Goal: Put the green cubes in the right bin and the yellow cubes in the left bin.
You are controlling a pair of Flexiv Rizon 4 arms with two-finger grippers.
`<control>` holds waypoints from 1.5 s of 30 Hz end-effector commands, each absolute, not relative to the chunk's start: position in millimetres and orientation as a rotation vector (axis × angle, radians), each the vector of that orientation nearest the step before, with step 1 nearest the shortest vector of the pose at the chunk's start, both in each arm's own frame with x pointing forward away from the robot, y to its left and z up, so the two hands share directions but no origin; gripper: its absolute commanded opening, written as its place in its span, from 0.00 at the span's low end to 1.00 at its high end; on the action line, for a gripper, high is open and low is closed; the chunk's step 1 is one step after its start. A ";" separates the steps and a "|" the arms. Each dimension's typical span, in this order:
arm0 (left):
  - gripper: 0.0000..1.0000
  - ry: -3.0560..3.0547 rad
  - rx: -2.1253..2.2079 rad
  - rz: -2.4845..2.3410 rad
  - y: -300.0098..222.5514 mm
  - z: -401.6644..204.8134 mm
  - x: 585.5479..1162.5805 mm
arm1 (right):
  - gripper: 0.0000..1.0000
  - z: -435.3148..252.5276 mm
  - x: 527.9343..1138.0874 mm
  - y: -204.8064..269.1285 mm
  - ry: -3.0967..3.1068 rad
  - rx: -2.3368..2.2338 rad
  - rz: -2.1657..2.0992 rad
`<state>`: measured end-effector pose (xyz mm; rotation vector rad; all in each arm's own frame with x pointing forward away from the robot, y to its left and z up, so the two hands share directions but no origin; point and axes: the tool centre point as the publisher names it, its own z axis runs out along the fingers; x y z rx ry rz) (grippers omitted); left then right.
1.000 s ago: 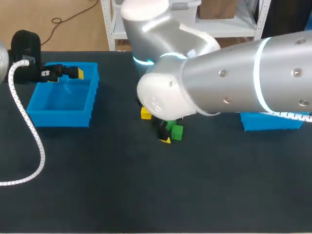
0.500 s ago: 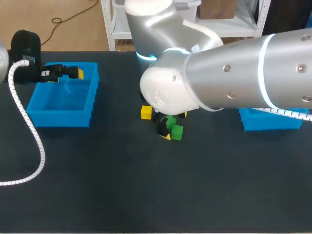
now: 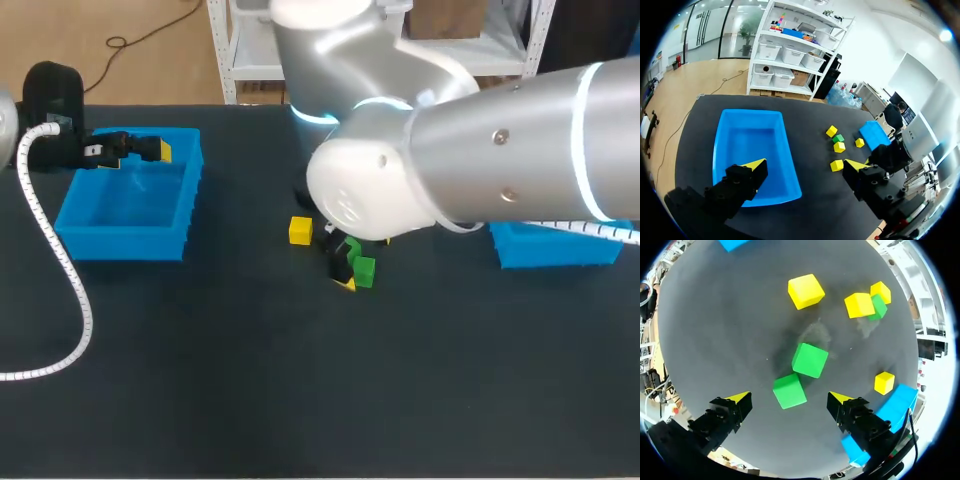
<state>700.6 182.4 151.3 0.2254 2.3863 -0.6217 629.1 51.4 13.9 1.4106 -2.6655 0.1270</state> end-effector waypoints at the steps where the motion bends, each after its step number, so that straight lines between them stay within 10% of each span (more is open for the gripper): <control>1: 1.00 2.377 0.230 -0.633 184.3 149.8 700.2 | 0.50 10.2 631.5 51.0 -2.655 1.404 0.096; 5: 1.00 2.377 0.230 -0.633 184.3 149.8 700.2 | 0.13 9.6 631.7 49.6 -2.658 1.397 0.088; 10: 1.00 2.377 0.230 -0.633 184.3 149.8 700.2 | 0.27 8.9 631.6 48.8 -2.659 1.384 0.083; 24: 1.00 2.377 0.230 -0.633 184.3 149.8 700.2 | 0.00 8.8 631.9 49.0 -2.663 1.380 0.081; 45: 1.00 2.377 0.230 -0.633 184.3 149.8 700.2 | 0.00 132.2 686.9 -53.6 -3.237 0.879 0.183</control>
